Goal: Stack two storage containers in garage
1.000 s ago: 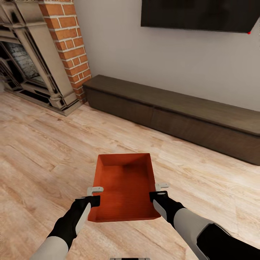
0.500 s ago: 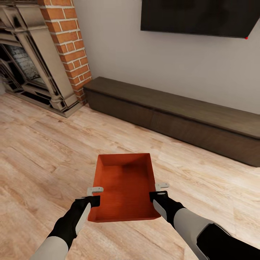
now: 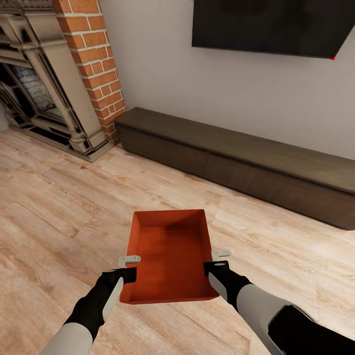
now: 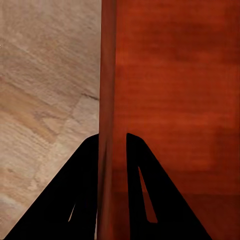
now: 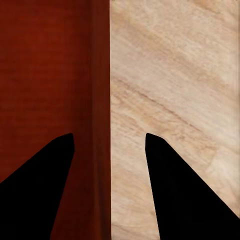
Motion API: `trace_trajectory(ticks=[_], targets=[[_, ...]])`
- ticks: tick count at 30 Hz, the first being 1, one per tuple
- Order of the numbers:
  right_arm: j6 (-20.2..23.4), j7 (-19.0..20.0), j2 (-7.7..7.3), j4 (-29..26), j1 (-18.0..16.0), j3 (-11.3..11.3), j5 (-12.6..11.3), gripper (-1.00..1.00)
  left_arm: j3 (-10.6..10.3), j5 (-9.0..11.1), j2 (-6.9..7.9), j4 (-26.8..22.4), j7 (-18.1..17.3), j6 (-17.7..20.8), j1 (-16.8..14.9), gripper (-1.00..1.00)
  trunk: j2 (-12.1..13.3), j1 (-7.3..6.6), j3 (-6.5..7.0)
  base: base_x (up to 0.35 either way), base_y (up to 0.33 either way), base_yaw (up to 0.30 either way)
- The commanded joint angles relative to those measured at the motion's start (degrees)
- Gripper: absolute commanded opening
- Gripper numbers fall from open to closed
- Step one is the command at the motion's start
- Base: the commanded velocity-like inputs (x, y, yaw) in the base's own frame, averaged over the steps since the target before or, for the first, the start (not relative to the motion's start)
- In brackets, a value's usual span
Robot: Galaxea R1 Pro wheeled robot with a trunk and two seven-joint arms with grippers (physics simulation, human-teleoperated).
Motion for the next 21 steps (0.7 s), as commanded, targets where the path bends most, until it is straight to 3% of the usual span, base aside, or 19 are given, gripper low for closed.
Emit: trace_trajectory(ticks=[1,21], targets=[[0.2,0.5,-0.04,-0.3,0.0,1.2,-0.4,-1.00,-0.2,-1.0,0.28,0.0,0.8,0.5,0.0,-1.00,0.4,-0.23,0.15,0.000,0.000,0.000],[0.2,0.5,-0.13,-0.3,0.0,1.2,-0.4,-1.00,-0.2,-1.0,0.28,0.1,0.9,0.6,0.0,-1.00,8.4,-4.62,3.74,0.000,0.000,0.000]])
